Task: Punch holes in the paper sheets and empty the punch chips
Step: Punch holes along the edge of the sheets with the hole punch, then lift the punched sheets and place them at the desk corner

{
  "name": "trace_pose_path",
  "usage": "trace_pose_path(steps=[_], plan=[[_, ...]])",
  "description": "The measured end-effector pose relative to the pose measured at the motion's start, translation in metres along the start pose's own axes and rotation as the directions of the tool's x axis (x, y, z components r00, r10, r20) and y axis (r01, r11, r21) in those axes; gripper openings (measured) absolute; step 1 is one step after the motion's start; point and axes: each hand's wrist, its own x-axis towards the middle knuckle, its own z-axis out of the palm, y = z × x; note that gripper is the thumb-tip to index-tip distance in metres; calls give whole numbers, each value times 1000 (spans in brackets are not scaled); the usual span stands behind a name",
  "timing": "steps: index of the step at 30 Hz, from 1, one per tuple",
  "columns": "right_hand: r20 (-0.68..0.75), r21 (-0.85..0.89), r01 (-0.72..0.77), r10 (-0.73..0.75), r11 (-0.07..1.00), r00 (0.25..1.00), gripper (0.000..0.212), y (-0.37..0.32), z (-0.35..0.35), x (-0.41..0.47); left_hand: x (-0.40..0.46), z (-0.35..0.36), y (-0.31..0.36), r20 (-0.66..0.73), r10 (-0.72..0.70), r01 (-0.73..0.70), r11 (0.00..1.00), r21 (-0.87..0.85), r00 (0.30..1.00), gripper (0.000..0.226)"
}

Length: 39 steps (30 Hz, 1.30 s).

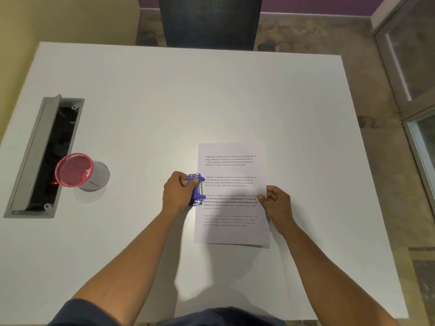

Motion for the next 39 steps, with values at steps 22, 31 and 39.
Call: trace_pose_path(steps=[22, 31, 39], plan=[[-96, 320, 68, -39, 945, 995, 26, -19, -64, -52, -59, 16, 62, 331, 123, -13, 949, -315, 936, 20], [-87, 367, 71, -42, 927, 995, 22, -30, -113, -38, -68, 55, 95, 382, 127, 36, 919, -392, 915, 14], [-57, 220, 65, -54, 973, 997, 31, -47, -186, 14, -63, 128, 139, 308, 78, 62, 906, -419, 948, 13]])
